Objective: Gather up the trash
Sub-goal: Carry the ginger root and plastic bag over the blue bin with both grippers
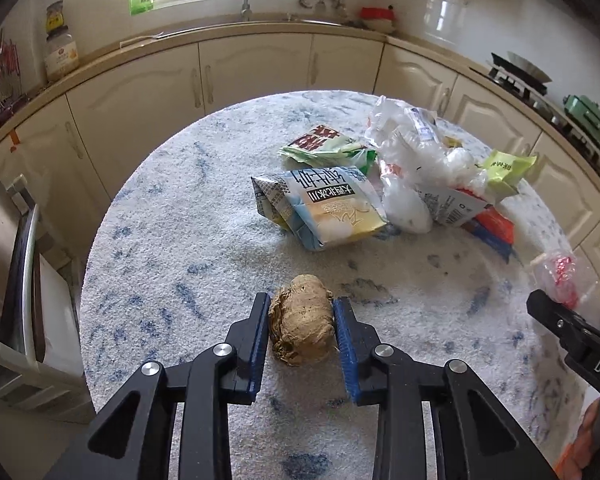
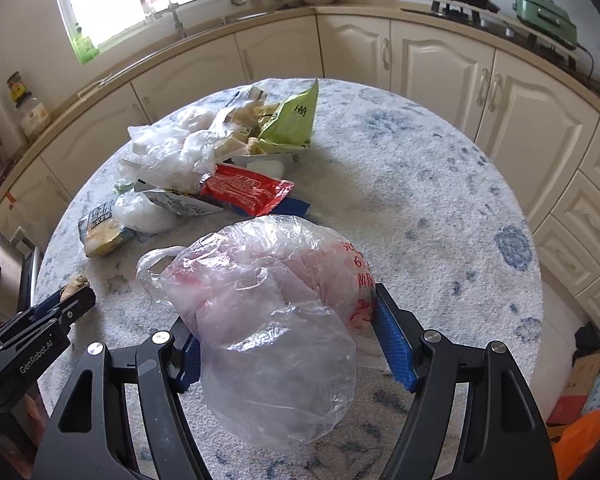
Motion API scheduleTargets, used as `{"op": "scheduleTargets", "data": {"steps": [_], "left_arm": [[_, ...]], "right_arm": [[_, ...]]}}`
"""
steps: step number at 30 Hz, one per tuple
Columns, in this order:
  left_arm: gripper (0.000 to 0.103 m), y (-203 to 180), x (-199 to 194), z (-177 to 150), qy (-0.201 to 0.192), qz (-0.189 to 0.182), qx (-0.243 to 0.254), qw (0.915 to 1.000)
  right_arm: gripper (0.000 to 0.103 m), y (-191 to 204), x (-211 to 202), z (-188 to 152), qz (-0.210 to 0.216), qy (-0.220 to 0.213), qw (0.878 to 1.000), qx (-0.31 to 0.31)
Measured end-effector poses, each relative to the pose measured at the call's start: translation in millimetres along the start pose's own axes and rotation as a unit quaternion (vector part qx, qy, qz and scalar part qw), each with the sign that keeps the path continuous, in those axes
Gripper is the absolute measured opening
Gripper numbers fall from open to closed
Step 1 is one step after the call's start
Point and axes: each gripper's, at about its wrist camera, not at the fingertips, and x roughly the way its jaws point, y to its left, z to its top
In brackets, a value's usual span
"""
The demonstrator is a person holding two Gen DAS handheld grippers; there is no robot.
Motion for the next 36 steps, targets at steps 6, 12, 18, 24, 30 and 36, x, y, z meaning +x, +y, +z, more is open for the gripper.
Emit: {"op": "scheduleTargets", "data": {"steps": [6, 12, 18, 24, 30, 36], "left_arm": [[0.028, -18, -24, -5, -0.017, 0.008, 0.026, 0.9995], [0.028, -51, -47, -12, -0.033, -0.018, 0.062, 0.9974], [0.028, -93, -60, -23, -0.042, -0.045, 0.114, 0.9916], [0.028, -149, -63, -36, -0.033, -0.096, 0.179, 0.9785], [0.028, -212, -60, -50, -0.018, -0.151, 0.249, 0.9565], [0.028, -274, -53, -68, 0.008, -0.206, 0.316, 0.9262]], "right_arm": [[0.073, -10, -15, -4, -0.008, -0.012, 1.000, 0.012], [0.073, -31, -39, -11, -0.022, -0.030, 0.999, 0.035], [0.074, -69, -64, -25, -0.055, -0.046, 0.994, 0.079], [0.074, -117, -89, -44, -0.098, -0.058, 0.985, 0.133], [0.074, -171, -116, -70, -0.151, -0.068, 0.967, 0.194], [0.074, -228, -139, -102, -0.212, -0.067, 0.941, 0.255]]}}
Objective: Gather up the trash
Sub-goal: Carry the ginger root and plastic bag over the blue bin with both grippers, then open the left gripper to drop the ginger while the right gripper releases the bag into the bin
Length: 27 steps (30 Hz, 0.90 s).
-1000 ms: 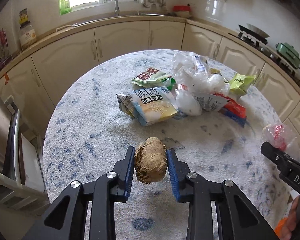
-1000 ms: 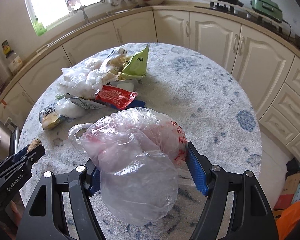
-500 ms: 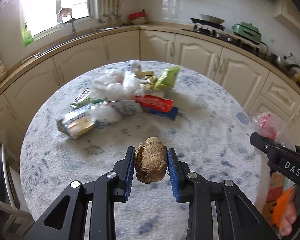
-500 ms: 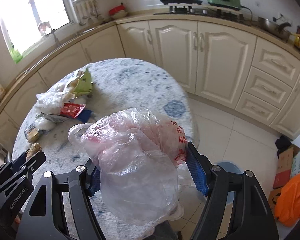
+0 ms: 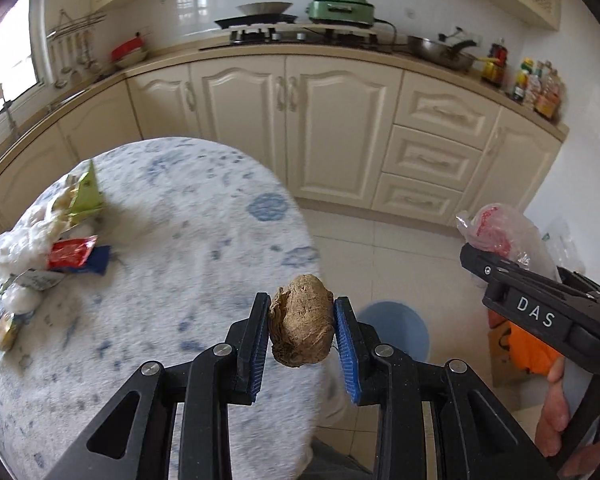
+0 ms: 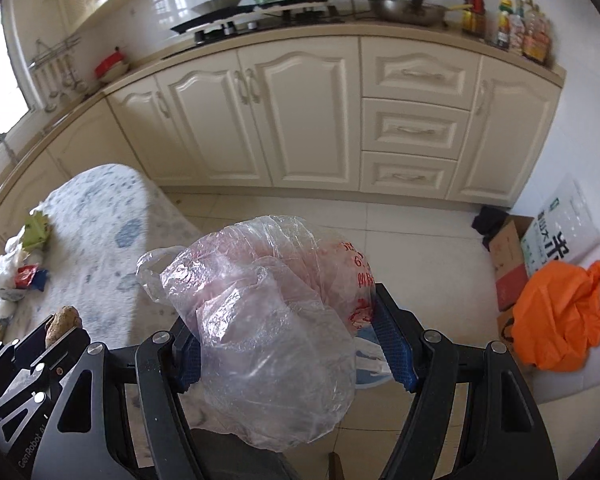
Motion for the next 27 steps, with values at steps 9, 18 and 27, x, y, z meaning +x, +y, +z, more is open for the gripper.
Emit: {"op": "scheduleTargets", "data": {"steps": [9, 18, 27], "left_arm": [[0.028, -65, 73, 25, 0.078, -0.091, 0.079, 0.9897], [0.028, -95, 154, 66, 0.132, -0.114, 0.107, 0.9788], [0.074, -96, 205, 115, 0.165, -0.117, 0.064, 0.9773]], "right_arm": [[0.074, -92, 19, -12, -0.078, 0.031, 0.993, 0.083], [0.074, -142, 31, -30, -0.121, 0.068, 0.982, 0.128], [0.074, -153, 40, -39, -0.128, 0.085, 0.979, 0.136]]}}
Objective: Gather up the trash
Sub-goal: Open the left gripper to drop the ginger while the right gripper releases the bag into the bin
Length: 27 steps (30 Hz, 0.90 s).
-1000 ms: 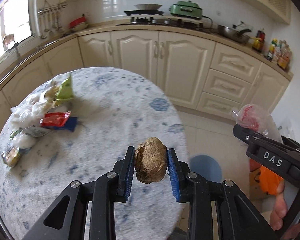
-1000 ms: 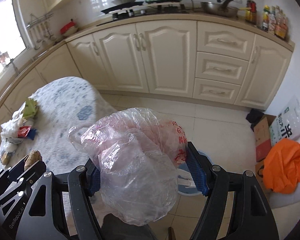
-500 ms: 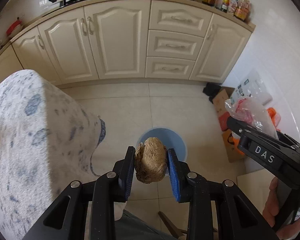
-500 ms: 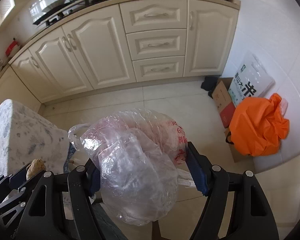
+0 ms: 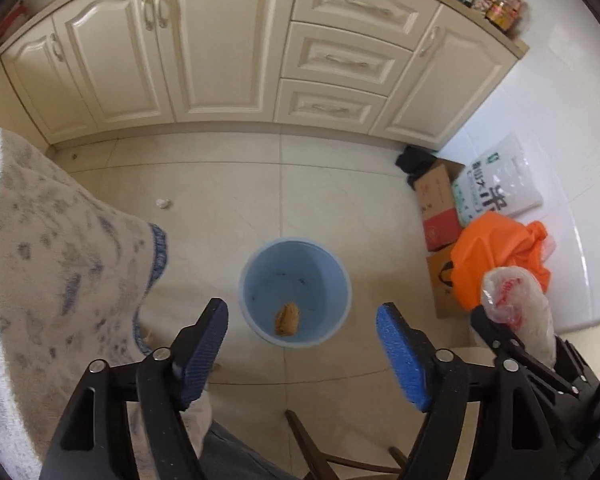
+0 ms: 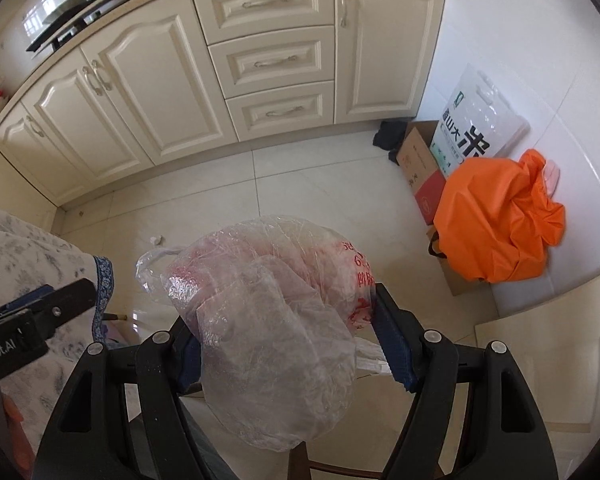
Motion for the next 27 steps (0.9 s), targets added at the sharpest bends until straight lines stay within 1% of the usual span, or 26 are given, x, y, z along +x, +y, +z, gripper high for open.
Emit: {"op": "scheduleTargets", "data": {"steps": [3, 7, 9, 12, 13, 14, 15, 16, 17, 18, 19, 24, 27], "left_arm": [[0.074, 16, 2, 4, 0.002, 0.015, -0.013, 0.9998], [0.074, 31, 0, 4, 0.005, 0.036, -0.021, 0.9991], [0.074, 34, -4, 4, -0.004, 0.042, -0.020, 0.9989], [0.074, 35, -9, 1, -0.016, 0.044, -0.025, 0.9986], [0.074, 36, -12, 0, -0.021, 0.046, -0.025, 0.9984], [0.074, 31, -15, -11, -0.025, 0.049, -0.025, 0.9982], [0.074, 32, -16, -8, -0.029, 0.050, -0.024, 0.9980], [0.074, 28, -18, -17, -0.032, 0.050, -0.022, 0.9980], [0.074, 26, -21, -27, -0.033, 0.049, -0.021, 0.9980], [0.074, 26, -21, -26, -0.034, 0.048, -0.021, 0.9980], [0.074, 23, -23, -36, -0.034, 0.047, -0.021, 0.9981], [0.073, 23, -31, -46, -0.032, 0.045, -0.020, 0.9983], [0.073, 27, -44, -54, -0.033, 0.045, -0.020, 0.9982]], "right_arm": [[0.074, 6, 4, -1, 0.001, 0.006, 1.000, -0.005], [0.074, 21, 6, 0, 0.014, 0.007, 1.000, -0.023], [0.074, 32, 5, 1, 0.020, 0.003, 0.999, -0.033], [0.081, 44, 0, 5, 0.033, -0.008, 0.999, -0.041], [0.090, 47, -3, 7, 0.035, -0.009, 0.999, -0.040], [0.097, 49, -6, 8, 0.039, -0.014, 0.998, -0.038], [0.099, 50, -9, 9, 0.040, -0.022, 0.998, -0.036], [0.101, 51, -12, 10, 0.036, -0.028, 0.998, -0.036], [0.101, 53, -15, 10, 0.026, -0.033, 0.998, -0.037], [0.101, 54, -17, 10, 0.019, -0.035, 0.998, -0.039], [0.101, 55, -17, 10, 0.016, -0.035, 0.998, -0.041], [0.101, 53, -17, 7, 0.017, -0.026, 0.999, -0.041], [0.101, 52, -18, 5, 0.015, -0.025, 0.999, -0.044]]}}
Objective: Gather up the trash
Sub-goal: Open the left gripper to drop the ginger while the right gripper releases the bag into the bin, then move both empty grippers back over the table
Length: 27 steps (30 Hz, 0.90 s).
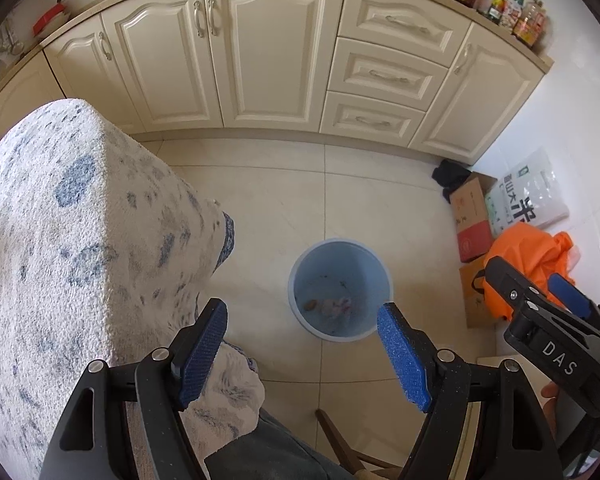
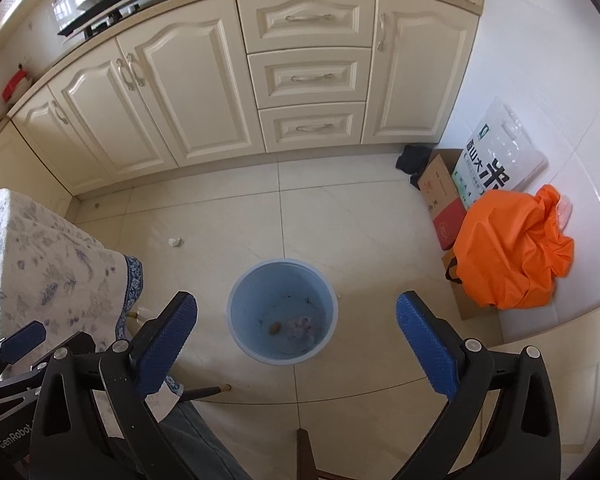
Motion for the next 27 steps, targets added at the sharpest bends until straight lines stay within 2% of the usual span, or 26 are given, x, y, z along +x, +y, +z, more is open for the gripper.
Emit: {"op": "scheduleTargets", "data": {"steps": [15, 22, 27], "left_arm": [[0.074, 3, -49, -35, -0.035, -0.003, 0.001, 0.9994], [0.074, 15, -94, -75, -0.080, -0.001, -0.007, 0.9967], [0.074, 35, -131, -108, -0.113, 0.007, -0.025, 0.9933]], "right_arm": [[0.101, -3, -38, -10, 0.006, -0.032, 0.999, -0.004], [0.101, 5, -74, -20, 0.023, -0.068, 0.997, -0.014], [0.101, 27, -100, -30, 0.045, -0.094, 0.994, -0.039]]}}
